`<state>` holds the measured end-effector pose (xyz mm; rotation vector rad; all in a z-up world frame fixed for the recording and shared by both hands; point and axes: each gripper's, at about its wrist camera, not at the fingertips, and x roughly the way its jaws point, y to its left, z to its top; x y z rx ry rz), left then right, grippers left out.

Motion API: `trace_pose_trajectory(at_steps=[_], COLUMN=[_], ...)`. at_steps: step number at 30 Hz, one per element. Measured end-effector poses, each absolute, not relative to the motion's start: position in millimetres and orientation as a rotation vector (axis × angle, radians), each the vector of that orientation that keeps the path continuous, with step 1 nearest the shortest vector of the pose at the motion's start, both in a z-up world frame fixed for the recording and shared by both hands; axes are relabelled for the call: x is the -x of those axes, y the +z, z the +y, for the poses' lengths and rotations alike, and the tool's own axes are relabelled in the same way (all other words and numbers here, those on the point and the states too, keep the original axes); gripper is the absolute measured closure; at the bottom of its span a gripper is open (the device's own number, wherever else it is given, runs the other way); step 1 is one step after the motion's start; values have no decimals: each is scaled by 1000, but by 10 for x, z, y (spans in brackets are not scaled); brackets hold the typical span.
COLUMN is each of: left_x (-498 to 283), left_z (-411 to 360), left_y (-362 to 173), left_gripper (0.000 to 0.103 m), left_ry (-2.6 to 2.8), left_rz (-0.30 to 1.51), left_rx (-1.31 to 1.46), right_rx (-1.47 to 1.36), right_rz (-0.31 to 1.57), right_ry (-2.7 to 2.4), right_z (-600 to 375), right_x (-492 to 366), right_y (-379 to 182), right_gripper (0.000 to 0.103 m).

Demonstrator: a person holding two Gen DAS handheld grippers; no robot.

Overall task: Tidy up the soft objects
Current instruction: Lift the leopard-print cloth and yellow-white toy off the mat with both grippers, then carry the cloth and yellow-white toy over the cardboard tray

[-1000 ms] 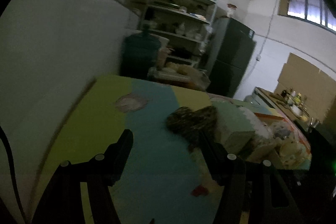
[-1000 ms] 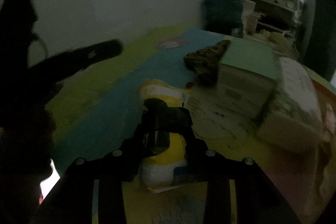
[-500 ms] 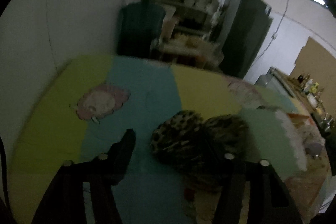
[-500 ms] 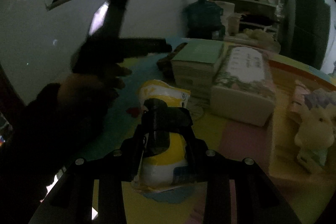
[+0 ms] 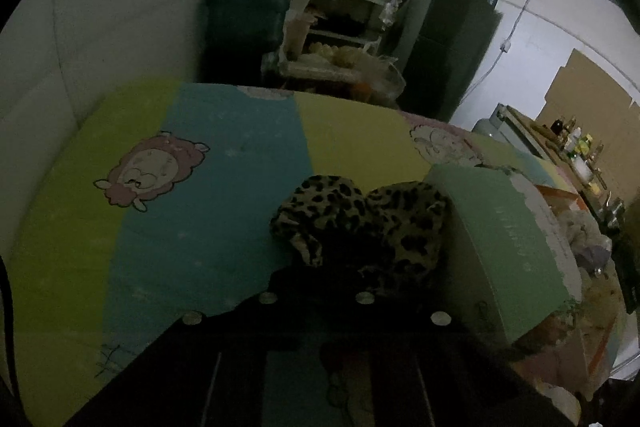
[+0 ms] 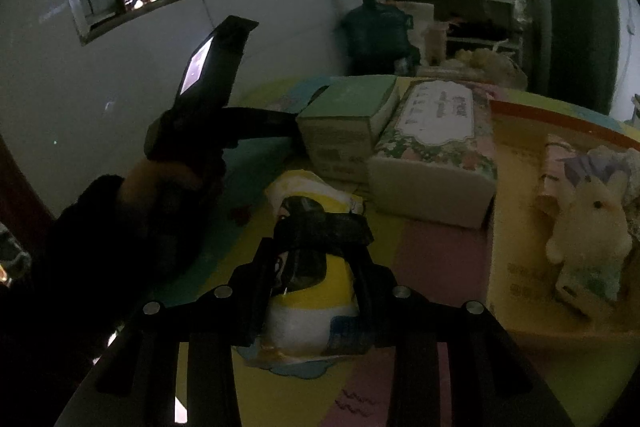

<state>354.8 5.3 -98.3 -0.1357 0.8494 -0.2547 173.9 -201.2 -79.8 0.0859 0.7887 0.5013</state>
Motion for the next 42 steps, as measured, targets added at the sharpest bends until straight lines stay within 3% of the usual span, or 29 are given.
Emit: trace_pose_trajectory(at_steps=[23, 42], left_x=[-2403, -1905], left_z=[345, -136], left_y=[-270, 35], left_gripper=[96, 96], left_ry=[-251, -406], left_rz=[559, 476], left_rx=[147, 136], right_rx=[-54, -87], right_rz=[751, 658], right_ry=[527, 408], right_z=[-1909, -2340], right_x=[-1611, -1358], right_y=[-661, -409], right_gripper=[65, 65])
